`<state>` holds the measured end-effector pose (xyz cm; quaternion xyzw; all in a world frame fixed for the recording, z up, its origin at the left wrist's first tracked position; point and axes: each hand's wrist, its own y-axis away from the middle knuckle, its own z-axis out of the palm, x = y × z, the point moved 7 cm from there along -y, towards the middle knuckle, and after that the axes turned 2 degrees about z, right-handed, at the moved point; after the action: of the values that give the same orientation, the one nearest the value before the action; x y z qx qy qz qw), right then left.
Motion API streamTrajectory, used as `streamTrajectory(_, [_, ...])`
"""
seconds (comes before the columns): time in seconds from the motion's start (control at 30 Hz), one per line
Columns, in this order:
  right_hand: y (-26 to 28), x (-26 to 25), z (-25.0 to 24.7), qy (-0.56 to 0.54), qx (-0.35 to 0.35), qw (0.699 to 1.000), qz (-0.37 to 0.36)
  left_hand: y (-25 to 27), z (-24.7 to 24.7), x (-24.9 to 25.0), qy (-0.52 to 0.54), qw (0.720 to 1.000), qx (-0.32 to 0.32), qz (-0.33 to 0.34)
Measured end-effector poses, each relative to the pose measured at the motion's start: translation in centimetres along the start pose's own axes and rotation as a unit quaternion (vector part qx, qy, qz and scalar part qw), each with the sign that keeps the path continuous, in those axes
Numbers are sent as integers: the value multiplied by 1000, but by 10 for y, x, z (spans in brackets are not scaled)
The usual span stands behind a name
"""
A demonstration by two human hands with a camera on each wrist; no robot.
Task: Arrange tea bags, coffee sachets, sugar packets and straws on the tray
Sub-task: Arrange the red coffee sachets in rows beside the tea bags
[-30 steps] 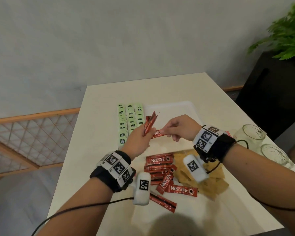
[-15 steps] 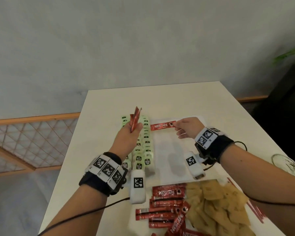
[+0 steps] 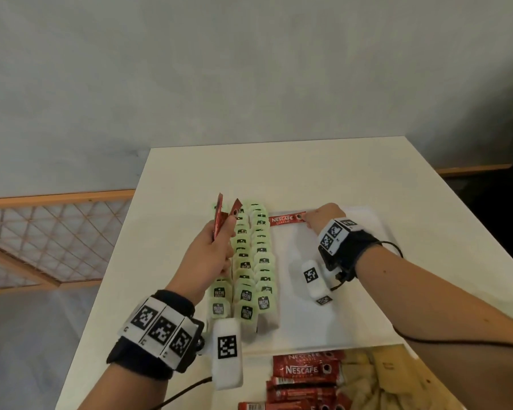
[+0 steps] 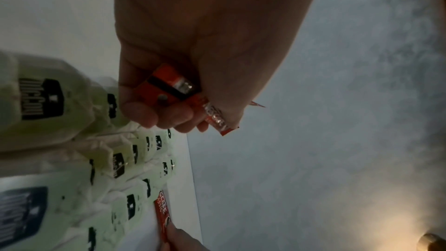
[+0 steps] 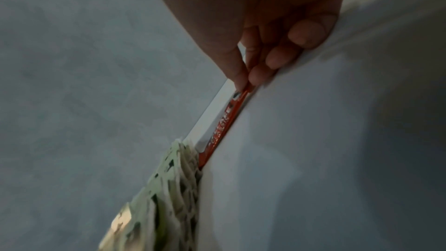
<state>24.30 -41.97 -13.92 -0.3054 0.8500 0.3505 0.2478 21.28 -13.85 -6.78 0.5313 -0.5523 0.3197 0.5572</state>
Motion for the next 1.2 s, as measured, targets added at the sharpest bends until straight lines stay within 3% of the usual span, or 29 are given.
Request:
streamTrajectory(0.27, [8, 1, -12, -11, -17, 999, -25, 19, 10, 0, 27, 998, -63, -17])
streamTrajectory(0.4, [49, -7, -20, -24, 14, 994, -105, 30, 17, 5, 4, 997, -82, -3])
streamTrajectory(0.5, [96, -12, -19, -136, -48, 973, -179, 40, 29, 11, -10, 995, -104, -1])
streamTrajectory(0.6, [137, -15, -15, -146, -124, 951, -244, 48, 43, 17, -28, 991, -130, 10])
streamTrajectory(0.67, [150, -13, -14, -162, -139, 938, -273, 52, 49, 19, -28, 990, -139, 15])
streamTrajectory(0.97, [161, 22, -41, -299, -49, 932, -200, 73, 51, 15, 20, 994, -107, 4])
streamTrajectory(1.07, [169, 22, -40, -323, -64, 926, -186, 74, 56, 17, 22, 994, -107, 26])
streamTrajectory(1.2, [181, 15, -32, -276, -141, 930, -196, 70, 54, 22, -53, 990, -102, 85])
